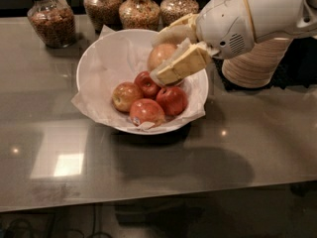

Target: Pick apple from white bowl

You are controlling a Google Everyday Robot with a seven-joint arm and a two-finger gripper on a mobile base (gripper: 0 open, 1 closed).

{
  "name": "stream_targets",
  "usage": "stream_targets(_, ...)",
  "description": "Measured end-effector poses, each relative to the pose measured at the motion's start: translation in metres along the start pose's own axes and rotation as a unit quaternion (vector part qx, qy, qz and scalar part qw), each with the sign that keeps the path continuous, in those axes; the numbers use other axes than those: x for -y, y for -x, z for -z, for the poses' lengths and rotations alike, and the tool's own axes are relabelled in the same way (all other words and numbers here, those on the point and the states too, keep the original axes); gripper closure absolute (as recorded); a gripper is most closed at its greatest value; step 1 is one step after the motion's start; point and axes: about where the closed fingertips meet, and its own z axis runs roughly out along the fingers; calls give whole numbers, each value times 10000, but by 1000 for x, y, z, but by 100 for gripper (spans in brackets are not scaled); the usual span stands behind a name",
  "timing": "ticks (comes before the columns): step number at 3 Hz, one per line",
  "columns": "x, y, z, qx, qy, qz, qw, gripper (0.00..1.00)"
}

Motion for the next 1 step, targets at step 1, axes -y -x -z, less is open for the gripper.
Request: stream_targets(1,0,0,0,0,0,0,10000,100)
